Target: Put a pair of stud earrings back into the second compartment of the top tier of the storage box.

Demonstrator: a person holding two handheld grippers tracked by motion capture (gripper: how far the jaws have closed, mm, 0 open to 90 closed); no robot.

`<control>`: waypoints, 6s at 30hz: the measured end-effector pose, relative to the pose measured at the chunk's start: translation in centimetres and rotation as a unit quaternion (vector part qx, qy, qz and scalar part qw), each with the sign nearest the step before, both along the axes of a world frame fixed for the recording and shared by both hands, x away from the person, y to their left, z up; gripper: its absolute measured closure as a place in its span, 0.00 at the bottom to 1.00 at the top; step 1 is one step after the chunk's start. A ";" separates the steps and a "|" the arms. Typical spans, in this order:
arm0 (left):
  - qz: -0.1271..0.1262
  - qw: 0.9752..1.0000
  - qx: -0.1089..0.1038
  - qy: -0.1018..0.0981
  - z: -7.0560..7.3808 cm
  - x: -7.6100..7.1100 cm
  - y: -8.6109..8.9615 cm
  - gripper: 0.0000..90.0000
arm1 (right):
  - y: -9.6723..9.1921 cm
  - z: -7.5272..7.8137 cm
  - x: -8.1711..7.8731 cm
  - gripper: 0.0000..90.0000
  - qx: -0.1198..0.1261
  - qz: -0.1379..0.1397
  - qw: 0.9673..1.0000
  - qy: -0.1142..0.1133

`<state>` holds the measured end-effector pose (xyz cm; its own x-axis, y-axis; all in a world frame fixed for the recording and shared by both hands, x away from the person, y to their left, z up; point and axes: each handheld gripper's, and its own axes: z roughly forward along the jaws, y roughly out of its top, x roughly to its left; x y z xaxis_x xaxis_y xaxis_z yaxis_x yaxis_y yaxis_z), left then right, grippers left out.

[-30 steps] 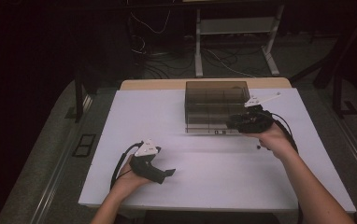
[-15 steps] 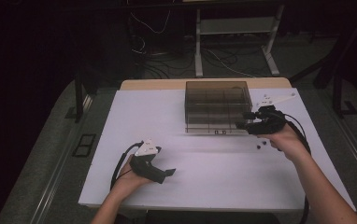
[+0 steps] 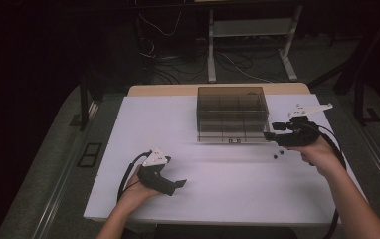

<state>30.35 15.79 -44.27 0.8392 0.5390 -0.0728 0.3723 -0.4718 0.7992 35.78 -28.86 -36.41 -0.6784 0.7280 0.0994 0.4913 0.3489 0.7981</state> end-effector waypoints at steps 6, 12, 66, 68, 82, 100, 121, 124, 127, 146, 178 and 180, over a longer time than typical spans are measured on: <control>0.001 1.000 -0.001 -0.001 0.1 -0.1 0.1 0.00 | -1.6 -0.2 -0.6 0.48 0.014 -0.016 1.000 0.001; 0.000 1.000 -0.003 0.001 0.0 -0.1 0.0 0.00 | -2.7 -0.7 -1.0 0.48 0.015 -0.028 1.000 0.001; -0.004 1.000 -0.002 0.000 -0.1 0.2 -0.2 0.00 | -2.5 -8.0 -1.6 0.73 -0.023 -0.055 0.997 0.056; -0.002 1.000 -0.002 0.001 -0.1 0.2 -0.2 0.00 | -2.4 -8.1 -1.5 0.73 -0.028 -0.053 0.997 0.058; -0.001 1.000 -0.003 0.001 -0.1 0.1 -0.2 0.00 | -1.6 -8.8 -1.5 0.76 -0.055 -0.048 0.996 0.059; -0.003 1.000 -0.001 0.001 -0.1 0.2 -0.2 0.00 | -1.2 -8.9 -1.9 0.85 -0.073 -0.045 0.995 0.041; -0.003 1.000 -0.001 0.001 -0.1 0.2 -0.1 0.00 | -1.4 -8.8 -1.8 0.88 -0.065 -0.045 0.996 0.049; -0.003 1.000 -0.002 0.001 -0.1 0.2 -0.1 0.00 | -1.5 -8.8 -1.8 0.88 -0.064 -0.044 0.996 0.049; -0.003 1.000 -0.001 0.001 -0.1 0.2 -0.1 0.00 | -1.6 -8.6 -1.8 0.88 -0.059 -0.042 0.996 0.048; -0.004 1.000 -0.001 0.002 -0.1 0.2 -0.1 0.00 | -2.4 -7.3 -1.9 0.88 -0.033 -0.039 0.997 0.057; -0.004 1.000 -0.004 0.004 -0.1 0.1 -0.2 0.00 | -3.3 -2.1 -1.7 0.88 0.002 -0.029 0.999 0.018; -0.003 1.000 -0.004 0.004 -0.1 0.1 -0.2 0.00 | -3.3 -1.7 -1.6 0.88 0.004 -0.027 0.999 0.019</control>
